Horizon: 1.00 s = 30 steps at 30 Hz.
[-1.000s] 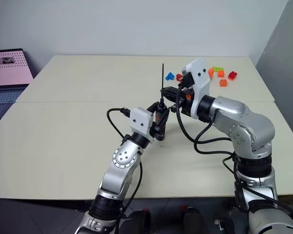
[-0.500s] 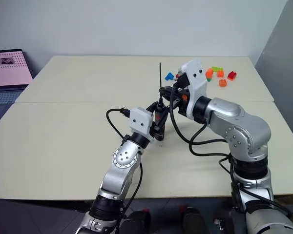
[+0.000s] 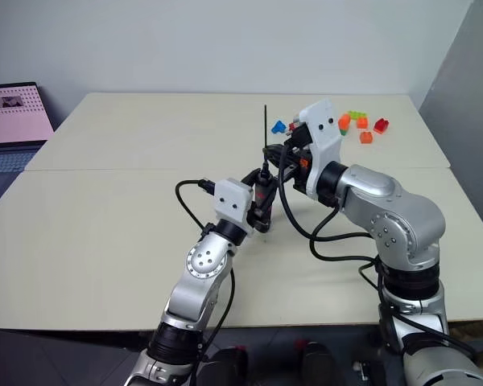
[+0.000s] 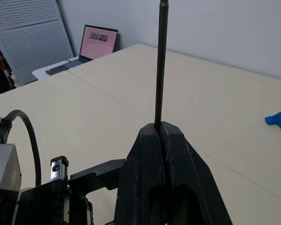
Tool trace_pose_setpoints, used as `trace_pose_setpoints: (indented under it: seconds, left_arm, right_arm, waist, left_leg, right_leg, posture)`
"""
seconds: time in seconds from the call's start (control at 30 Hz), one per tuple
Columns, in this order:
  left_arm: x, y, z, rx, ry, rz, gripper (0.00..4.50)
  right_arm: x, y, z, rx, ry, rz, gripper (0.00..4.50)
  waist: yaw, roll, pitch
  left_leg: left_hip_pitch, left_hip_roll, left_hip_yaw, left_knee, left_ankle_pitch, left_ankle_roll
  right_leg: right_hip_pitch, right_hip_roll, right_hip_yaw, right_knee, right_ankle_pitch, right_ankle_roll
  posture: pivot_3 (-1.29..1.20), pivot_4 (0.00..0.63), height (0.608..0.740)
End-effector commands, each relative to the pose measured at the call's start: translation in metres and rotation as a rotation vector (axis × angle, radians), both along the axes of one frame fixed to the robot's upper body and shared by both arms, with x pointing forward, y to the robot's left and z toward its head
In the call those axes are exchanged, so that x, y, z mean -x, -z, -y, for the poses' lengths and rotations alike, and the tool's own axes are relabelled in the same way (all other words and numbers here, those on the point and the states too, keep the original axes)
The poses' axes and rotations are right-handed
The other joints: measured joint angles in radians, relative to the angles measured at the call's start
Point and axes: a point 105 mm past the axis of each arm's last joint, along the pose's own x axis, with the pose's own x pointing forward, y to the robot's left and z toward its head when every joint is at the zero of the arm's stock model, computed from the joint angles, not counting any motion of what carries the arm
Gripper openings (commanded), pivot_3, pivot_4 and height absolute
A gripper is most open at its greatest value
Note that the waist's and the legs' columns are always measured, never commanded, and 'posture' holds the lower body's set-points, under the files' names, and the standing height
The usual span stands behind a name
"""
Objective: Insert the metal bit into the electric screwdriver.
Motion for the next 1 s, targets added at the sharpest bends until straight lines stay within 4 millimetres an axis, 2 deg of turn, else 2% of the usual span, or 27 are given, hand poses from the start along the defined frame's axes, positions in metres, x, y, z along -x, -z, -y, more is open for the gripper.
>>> trace_pose_setpoints:
  seconds: [0.03,0.33,1.0]
  left_arm:
    - [0.003,-0.008,-0.005,0.012,-0.026,0.042,1.64]
    - [0.003,-0.008,-0.008,0.015,-0.042,0.041,1.64]
    - [0.007,-0.006,-0.024,0.012,-0.09,0.045,1.64]
  right_arm:
    - [-0.01,0.029,0.013,0.084,0.072,-0.103,0.0]
    - [-0.008,0.001,0.019,0.139,0.083,0.048,0.0]
    - [-0.01,-0.028,0.018,-0.008,0.086,0.051,0.0]
  waist:
    - [0.0,0.0,0.0]
    - [0.0,0.0,0.0]
    - [-0.001,0.0,0.0]
  left_leg:
    - [0.0,0.0,0.0,0.0,0.0,0.0]
    - [-0.001,0.0,0.0,-0.001,0.0,0.0]
    - [-0.003,0.001,-0.001,-0.002,0.0,0.0]
  right_leg:
    - [0.0,0.0,0.0,0.0,0.0,0.0]
    - [0.0,0.0,0.0,-0.002,0.0,0.0]
    - [-0.003,0.001,0.0,-0.003,0.0,0.0]
  posture:
    - [0.0,0.15,0.74]
    - [0.0,0.15,0.74]
    - [0.0,0.15,0.74]
